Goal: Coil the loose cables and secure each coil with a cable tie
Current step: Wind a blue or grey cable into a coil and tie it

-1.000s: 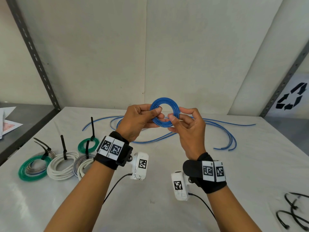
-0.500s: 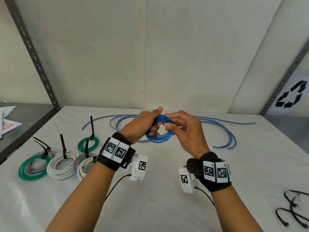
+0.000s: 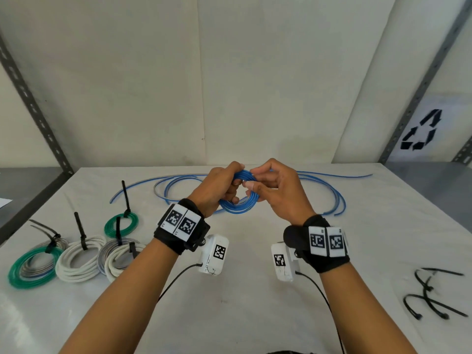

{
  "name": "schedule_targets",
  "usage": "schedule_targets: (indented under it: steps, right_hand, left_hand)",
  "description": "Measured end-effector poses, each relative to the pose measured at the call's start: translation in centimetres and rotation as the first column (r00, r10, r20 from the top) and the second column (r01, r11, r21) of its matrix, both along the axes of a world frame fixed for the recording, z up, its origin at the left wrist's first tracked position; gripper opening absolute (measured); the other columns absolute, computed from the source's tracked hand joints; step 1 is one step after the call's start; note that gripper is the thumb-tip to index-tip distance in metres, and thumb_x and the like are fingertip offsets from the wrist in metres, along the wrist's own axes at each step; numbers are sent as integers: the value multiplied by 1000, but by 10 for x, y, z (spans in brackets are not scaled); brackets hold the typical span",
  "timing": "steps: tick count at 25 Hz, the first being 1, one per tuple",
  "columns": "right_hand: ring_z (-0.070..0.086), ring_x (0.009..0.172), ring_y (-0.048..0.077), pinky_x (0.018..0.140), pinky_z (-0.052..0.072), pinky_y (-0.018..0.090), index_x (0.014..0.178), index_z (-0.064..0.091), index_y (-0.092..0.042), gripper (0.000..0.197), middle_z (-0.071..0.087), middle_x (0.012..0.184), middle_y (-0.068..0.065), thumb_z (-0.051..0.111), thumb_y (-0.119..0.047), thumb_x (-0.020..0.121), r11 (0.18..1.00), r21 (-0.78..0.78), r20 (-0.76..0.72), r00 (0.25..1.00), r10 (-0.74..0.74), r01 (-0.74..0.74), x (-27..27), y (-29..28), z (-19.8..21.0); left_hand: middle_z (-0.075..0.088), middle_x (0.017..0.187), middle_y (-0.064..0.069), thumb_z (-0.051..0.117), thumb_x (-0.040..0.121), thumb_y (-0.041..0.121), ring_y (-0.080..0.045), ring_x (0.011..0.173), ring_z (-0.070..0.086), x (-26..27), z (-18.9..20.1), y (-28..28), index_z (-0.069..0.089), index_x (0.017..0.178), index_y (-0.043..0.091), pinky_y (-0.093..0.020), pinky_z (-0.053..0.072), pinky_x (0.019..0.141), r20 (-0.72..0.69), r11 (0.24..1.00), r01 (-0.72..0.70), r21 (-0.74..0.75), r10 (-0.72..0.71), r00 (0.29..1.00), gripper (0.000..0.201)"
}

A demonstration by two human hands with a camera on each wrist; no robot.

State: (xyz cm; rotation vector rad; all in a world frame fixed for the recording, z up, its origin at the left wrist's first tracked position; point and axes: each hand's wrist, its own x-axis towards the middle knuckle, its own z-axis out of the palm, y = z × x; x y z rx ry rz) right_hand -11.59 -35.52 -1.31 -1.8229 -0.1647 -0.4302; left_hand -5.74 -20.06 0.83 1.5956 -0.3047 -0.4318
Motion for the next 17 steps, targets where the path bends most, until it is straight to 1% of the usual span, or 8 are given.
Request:
schedule_targets:
  steps: [5, 7, 8, 9, 11, 12, 14, 17]
  right_hand:
    - [74, 74, 26, 66, 63, 38, 102, 64, -3, 14, 73, 92, 20, 69, -12, 94, 994, 27, -175, 979, -102, 108, -25, -63, 4]
    - [71, 70, 29, 68, 63, 37, 98, 66, -1, 16, 69, 91, 24, 66, -17, 97, 966, 27, -339, 911, -234, 259, -38, -103, -8]
    - [70, 71, 31, 70, 63, 39, 94, 67, -1, 17, 68, 91, 24, 67, -18, 96, 934, -85, -408, 842, -352, 348, -43, -125, -17]
    - [70, 78, 33, 76, 62, 42, 93, 69, -3, 17, 69, 93, 23, 70, -19, 93, 862, -321, -451, 736, -504, 393, -54, -147, -25]
    - [66, 104, 36, 91, 56, 39, 109, 68, -4, 34, 69, 111, 20, 76, -29, 87, 576, -781, -411, 496, -764, 240, -76, -190, -38]
    - [62, 112, 36, 92, 53, 36, 116, 63, -3, 47, 66, 119, 19, 79, -35, 85, 473, -869, -383, 407, -829, 146, -88, -206, -41]
    - [63, 110, 35, 83, 51, 36, 115, 59, -4, 58, 64, 119, 17, 85, -41, 77, 421, -904, -386, 291, -875, 68, -116, -228, -45]
    - [64, 84, 30, 68, 49, 33, 83, 54, -10, 56, 63, 84, 6, 89, -51, 67, 422, -903, -394, 233, -889, 80, -146, -245, -57]
  left_hand:
    - [31, 46, 6, 49, 99, 25, -13, 40, 23, -6, -5, -64, 42, 63, 14, -29, 36, 50, 9, 991, 102, 88, -104, 995, 38]
    - [31, 45, 7, 50, 99, 26, -13, 39, 24, -13, -12, -88, 42, 63, 13, -29, 35, 49, -4, 981, 156, 113, -157, 988, 39]
    - [32, 46, 6, 50, 99, 26, -13, 38, 25, -16, -16, -97, 43, 64, 13, -29, 36, 49, -11, 977, 174, 119, -174, 985, 39]
    - [35, 48, 4, 50, 99, 26, -13, 37, 27, -22, -23, -106, 44, 65, 12, -29, 37, 49, -18, 970, 201, 134, -201, 980, 38]
    - [37, 50, 2, 52, 98, 28, -13, 35, 31, -34, -38, -118, 48, 65, 11, -29, 39, 50, -10, 950, 249, 188, -252, 968, 38]
    - [37, 47, 2, 52, 98, 29, -13, 35, 32, -39, -44, -121, 49, 64, 10, -29, 40, 51, 0, 940, 265, 214, -271, 963, 39]
    - [37, 43, 4, 53, 97, 30, -14, 35, 34, -50, -53, -124, 50, 64, 9, -29, 41, 52, 11, 928, 289, 236, -300, 954, 40]
    - [38, 44, 5, 53, 97, 30, -14, 37, 34, -57, -56, -122, 51, 66, 9, -30, 42, 53, 22, 926, 309, 218, -321, 947, 38]
